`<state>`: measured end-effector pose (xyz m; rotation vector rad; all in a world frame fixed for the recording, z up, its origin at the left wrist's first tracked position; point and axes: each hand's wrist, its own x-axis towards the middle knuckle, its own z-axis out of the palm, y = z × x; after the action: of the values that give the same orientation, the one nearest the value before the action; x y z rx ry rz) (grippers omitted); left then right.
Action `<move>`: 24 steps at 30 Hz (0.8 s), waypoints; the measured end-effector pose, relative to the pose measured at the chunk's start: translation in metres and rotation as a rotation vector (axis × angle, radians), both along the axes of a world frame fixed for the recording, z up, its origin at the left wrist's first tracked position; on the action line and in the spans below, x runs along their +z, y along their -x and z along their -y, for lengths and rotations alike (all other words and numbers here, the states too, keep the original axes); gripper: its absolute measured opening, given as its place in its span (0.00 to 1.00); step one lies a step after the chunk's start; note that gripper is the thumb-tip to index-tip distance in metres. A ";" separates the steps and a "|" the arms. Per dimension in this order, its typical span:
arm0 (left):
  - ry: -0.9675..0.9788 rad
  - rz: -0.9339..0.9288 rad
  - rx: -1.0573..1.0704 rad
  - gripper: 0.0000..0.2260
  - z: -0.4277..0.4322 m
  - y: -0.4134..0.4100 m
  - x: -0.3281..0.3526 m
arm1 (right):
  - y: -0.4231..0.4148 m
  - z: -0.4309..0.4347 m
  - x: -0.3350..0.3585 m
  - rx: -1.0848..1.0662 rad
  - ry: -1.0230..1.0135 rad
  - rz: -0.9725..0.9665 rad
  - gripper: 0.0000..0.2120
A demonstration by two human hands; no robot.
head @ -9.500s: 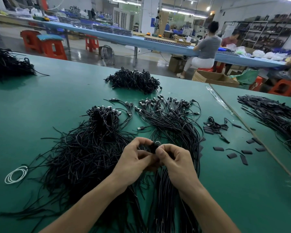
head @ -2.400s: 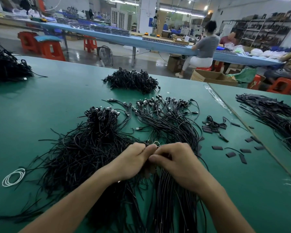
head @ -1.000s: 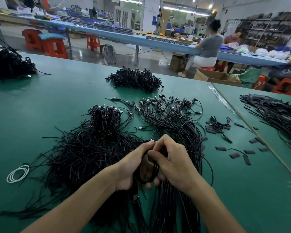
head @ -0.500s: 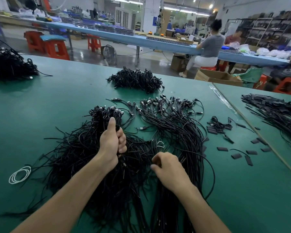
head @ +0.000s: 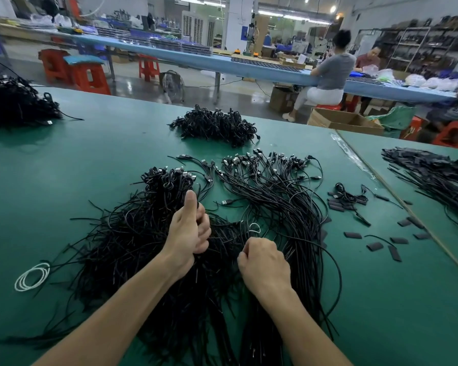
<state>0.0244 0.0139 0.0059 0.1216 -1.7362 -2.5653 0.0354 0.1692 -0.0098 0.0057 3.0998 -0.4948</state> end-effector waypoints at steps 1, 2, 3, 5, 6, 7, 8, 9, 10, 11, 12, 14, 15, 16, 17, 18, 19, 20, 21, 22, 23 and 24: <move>0.016 0.004 -0.008 0.24 -0.001 -0.001 0.001 | 0.000 -0.004 0.006 -0.014 0.030 0.034 0.07; 0.036 0.011 -0.015 0.26 -0.002 -0.002 0.002 | 0.000 -0.009 0.012 -0.023 0.074 0.072 0.06; 0.057 0.020 -0.026 0.27 -0.002 -0.003 0.003 | 0.000 -0.015 0.019 -0.027 0.134 0.104 0.06; 0.092 0.028 -0.058 0.30 -0.005 -0.006 0.004 | 0.000 -0.026 0.032 -0.018 0.282 0.090 0.05; 0.109 0.028 -0.076 0.31 -0.006 -0.007 0.004 | 0.000 -0.031 0.038 -0.005 0.355 0.036 0.05; 0.135 0.027 -0.095 0.32 -0.008 -0.008 0.004 | -0.002 -0.033 0.044 0.010 0.437 -0.042 0.05; 0.171 0.024 -0.114 0.33 -0.009 -0.009 0.005 | -0.004 -0.034 0.050 0.026 0.526 -0.130 0.05; 0.213 0.019 -0.129 0.32 -0.011 -0.010 0.005 | -0.007 -0.033 0.054 0.043 0.609 -0.208 0.05; 0.251 0.007 -0.145 0.30 -0.013 -0.011 0.006 | -0.010 -0.030 0.058 0.064 0.680 -0.265 0.04; 0.272 -0.017 -0.167 0.27 -0.014 -0.013 0.007 | -0.013 -0.027 0.061 0.093 0.738 -0.298 0.04; 0.273 -0.057 -0.197 0.22 -0.015 -0.015 0.008 | -0.016 -0.024 0.064 0.129 0.779 -0.313 0.04; 0.229 -0.142 -0.252 0.13 -0.017 -0.018 0.011 | -0.021 -0.019 0.066 0.200 0.802 -0.310 0.06; 0.196 -0.162 -0.261 0.09 -0.017 -0.019 0.012 | -0.023 -0.018 0.067 0.223 0.789 -0.303 0.07; 0.177 -0.173 -0.257 0.09 -0.018 -0.019 0.012 | -0.025 -0.017 0.066 0.238 0.767 -0.304 0.08; 0.173 -0.186 -0.241 0.10 -0.020 -0.020 0.013 | -0.026 -0.016 0.066 0.251 0.738 -0.315 0.09; 0.177 -0.204 -0.216 0.11 -0.022 -0.020 0.013 | -0.028 -0.015 0.066 0.268 0.706 -0.329 0.09; 0.180 -0.227 -0.183 0.11 -0.024 -0.021 0.013 | -0.030 -0.014 0.066 0.289 0.676 -0.344 0.10; 0.185 -0.253 -0.145 0.12 -0.025 -0.022 0.014 | -0.031 -0.013 0.066 0.312 0.652 -0.360 0.09; 0.191 -0.276 -0.108 0.14 -0.026 -0.023 0.014 | -0.031 -0.013 0.065 0.331 0.638 -0.374 0.09; 0.194 -0.289 -0.079 0.16 -0.026 -0.024 0.013 | -0.032 -0.014 0.065 0.337 0.634 -0.382 0.08; 0.188 -0.284 -0.059 0.19 -0.027 -0.025 0.013 | -0.032 -0.014 0.064 0.329 0.635 -0.383 0.07; 0.173 -0.268 -0.044 0.21 -0.027 -0.026 0.013 | -0.033 -0.015 0.062 0.315 0.635 -0.381 0.06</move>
<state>0.0504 0.0411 0.0186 -0.2568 -1.8603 -2.3141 0.0682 0.1840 0.0525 -0.6284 3.0119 -1.5765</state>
